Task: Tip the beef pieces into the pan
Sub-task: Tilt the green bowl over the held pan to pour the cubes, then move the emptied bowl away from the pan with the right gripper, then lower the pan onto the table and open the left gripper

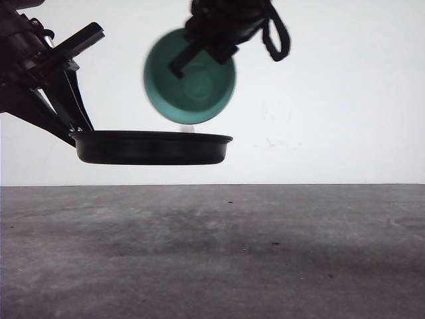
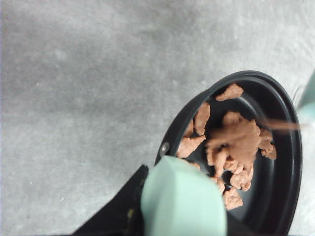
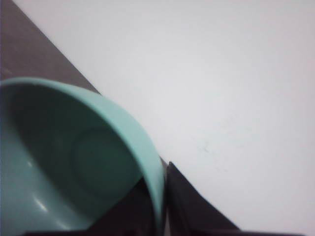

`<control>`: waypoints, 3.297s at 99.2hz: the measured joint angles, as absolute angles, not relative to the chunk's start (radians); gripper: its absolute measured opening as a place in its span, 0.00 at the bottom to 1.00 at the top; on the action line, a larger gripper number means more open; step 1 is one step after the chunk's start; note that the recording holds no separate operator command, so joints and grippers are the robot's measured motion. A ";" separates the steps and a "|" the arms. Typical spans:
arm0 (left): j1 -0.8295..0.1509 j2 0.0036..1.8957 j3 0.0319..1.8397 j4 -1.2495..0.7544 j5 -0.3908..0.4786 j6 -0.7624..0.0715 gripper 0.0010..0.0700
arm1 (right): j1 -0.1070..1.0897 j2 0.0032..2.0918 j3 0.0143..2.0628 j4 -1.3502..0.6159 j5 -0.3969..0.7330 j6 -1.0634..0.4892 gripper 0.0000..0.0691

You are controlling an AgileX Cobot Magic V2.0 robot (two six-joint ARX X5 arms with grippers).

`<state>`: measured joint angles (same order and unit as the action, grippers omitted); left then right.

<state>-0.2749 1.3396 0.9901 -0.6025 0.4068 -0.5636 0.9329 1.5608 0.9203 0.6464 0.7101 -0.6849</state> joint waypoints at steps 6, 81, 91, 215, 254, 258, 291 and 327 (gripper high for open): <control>-0.272 1.340 0.990 -0.598 0.406 -0.561 0.06 | 0.948 1.548 0.920 0.694 0.693 -0.688 0.02; -0.259 1.340 0.990 -0.509 0.399 -0.542 0.06 | 0.625 1.034 1.073 -0.016 0.331 0.183 0.02; -0.259 1.340 0.990 -0.490 0.399 -0.542 0.06 | 0.375 0.977 1.090 -0.321 0.139 0.270 0.02; -0.267 1.340 0.990 -0.493 0.399 -0.542 0.06 | -0.196 1.454 0.912 -0.785 -0.050 0.123 0.42; -0.267 1.340 0.990 -0.459 0.342 -0.542 0.06 | -0.139 1.322 1.006 -0.826 -0.051 0.127 0.99; -0.267 1.340 0.990 -0.448 0.336 -0.542 0.06 | -0.130 1.277 1.037 -0.831 -0.052 0.131 0.99; -0.267 1.414 0.994 -0.387 0.329 -0.542 0.06 | 0.049 0.890 1.110 -0.789 -0.138 0.214 0.42; -0.267 1.582 0.994 -0.441 0.323 -0.509 0.06 | 0.196 0.681 1.110 -0.906 -0.155 0.219 0.02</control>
<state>-0.2668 1.5818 0.9939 -0.4408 0.3229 -0.5095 0.1963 0.6811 1.1099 -0.9058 -0.1555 0.2188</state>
